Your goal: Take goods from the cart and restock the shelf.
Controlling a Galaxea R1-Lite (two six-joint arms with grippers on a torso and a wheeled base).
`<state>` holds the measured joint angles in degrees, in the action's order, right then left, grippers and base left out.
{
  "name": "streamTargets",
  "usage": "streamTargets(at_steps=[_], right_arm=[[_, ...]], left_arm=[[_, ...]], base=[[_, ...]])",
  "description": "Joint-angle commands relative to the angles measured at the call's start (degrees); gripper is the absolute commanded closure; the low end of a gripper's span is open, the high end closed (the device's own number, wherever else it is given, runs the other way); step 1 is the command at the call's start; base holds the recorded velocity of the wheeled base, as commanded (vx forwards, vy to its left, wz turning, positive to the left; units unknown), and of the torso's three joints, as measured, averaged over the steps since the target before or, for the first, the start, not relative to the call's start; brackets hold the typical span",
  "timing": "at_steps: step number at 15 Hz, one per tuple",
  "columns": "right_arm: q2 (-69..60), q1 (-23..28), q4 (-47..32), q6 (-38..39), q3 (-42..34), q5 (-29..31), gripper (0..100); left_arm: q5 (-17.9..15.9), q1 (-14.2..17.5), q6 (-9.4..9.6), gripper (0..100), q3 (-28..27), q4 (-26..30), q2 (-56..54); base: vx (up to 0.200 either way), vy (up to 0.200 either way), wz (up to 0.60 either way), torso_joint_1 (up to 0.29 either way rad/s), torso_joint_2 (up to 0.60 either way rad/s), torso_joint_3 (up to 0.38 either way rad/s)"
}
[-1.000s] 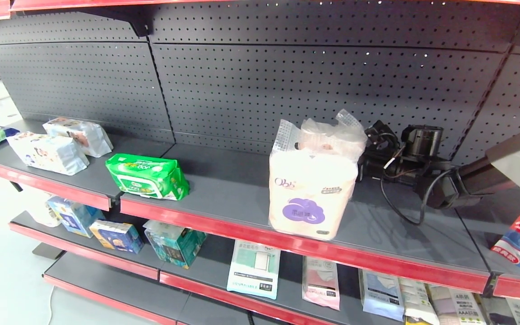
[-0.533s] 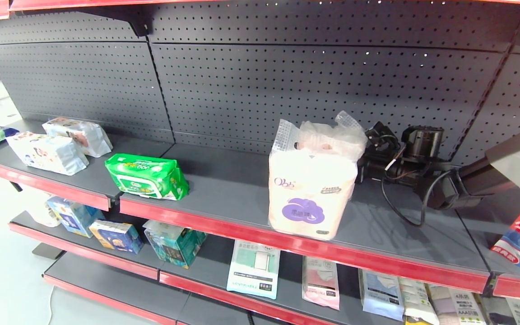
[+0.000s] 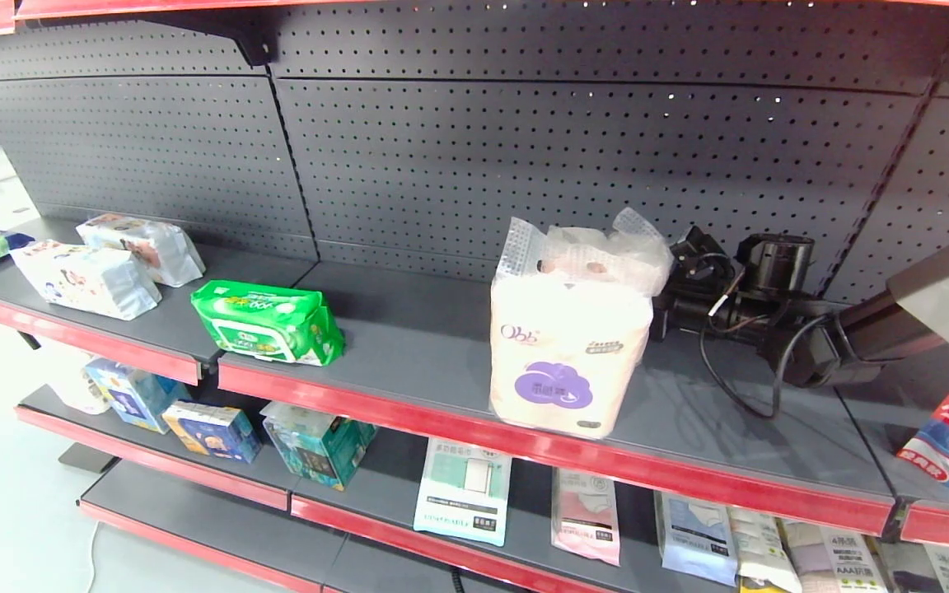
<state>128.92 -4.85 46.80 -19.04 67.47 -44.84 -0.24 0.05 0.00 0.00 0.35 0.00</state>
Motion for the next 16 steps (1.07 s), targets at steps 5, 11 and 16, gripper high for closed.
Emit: streamTargets(at_steps=[5,11,16], right_arm=[[0.37,0.02,-0.31,-0.21,0.03,-0.08,100],[0.37,0.19,-0.92,-1.00,-0.24,2.65,100],[-0.86,0.37,-0.92,-0.38,-0.41,2.74,0]], left_arm=[[-0.02,0.04,0.00,0,0.00,0.00,0.09],[-0.02,0.04,0.00,0,0.00,0.00,0.00],[-0.02,0.04,0.00,0,0.00,0.00,0.00]], base=[[0.000,0.000,0.00,0.000,0.00,0.000],[0.000,0.000,0.00,0.000,0.00,0.000],[0.000,0.000,0.00,0.000,0.00,0.000]])
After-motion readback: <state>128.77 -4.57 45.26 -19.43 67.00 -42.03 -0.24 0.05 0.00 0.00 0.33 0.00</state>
